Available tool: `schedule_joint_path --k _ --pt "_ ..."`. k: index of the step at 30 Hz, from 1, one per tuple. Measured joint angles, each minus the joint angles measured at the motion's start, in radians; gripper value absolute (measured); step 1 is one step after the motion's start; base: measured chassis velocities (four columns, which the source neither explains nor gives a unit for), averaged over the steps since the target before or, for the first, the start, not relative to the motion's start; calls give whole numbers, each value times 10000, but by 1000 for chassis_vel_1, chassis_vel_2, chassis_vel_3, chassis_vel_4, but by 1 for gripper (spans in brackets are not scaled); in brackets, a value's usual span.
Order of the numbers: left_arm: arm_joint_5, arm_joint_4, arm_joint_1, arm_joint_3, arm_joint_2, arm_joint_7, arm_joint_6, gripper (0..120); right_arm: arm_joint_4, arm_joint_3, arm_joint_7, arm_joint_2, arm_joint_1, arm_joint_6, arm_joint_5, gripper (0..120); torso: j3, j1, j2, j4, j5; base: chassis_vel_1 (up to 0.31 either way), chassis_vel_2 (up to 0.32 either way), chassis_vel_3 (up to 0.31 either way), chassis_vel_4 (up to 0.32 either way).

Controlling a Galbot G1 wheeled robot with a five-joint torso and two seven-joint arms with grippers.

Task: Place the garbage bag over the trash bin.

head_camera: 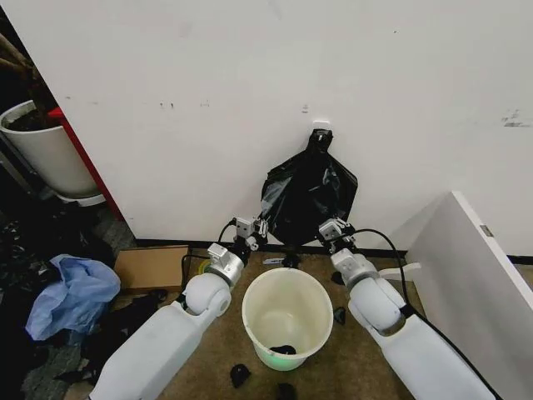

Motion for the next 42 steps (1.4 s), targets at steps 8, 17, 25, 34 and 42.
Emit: schedule_joint_path --k 8,17,25,34,42 --pt "-368 -1137 1149 -1094 121 20 -406 0 1582 330 305 724 -1445 2215 5082 0 -1 0 0 4 -1 0 0 0 0" --pt "-96 -1972 2591 -1762 343 -55 -509 0 3119 353 315 1307 -3736 2178 5485 0 -2 -1 1 0 -3 0 0 0 0" --pt "-34 -3171 3950 -2012 619 -83 -529 0 4824 343 376 1453 -5296 2575 4849 0 -2 -1 1 1 -2 0 0 0 0" --pt "-186 -4358 4917 -2143 807 -32 -470 0 5331 121 151 1564 -6512 3235 2745 0 -2 -2 1 0 -2 0 0 0 0" --pt "-529 -5460 5302 -2200 1189 -34 -10 0 5458 -84 677 1682 -6792 2968 2218 0 0 -1 1 0 0 0 0 0 0"
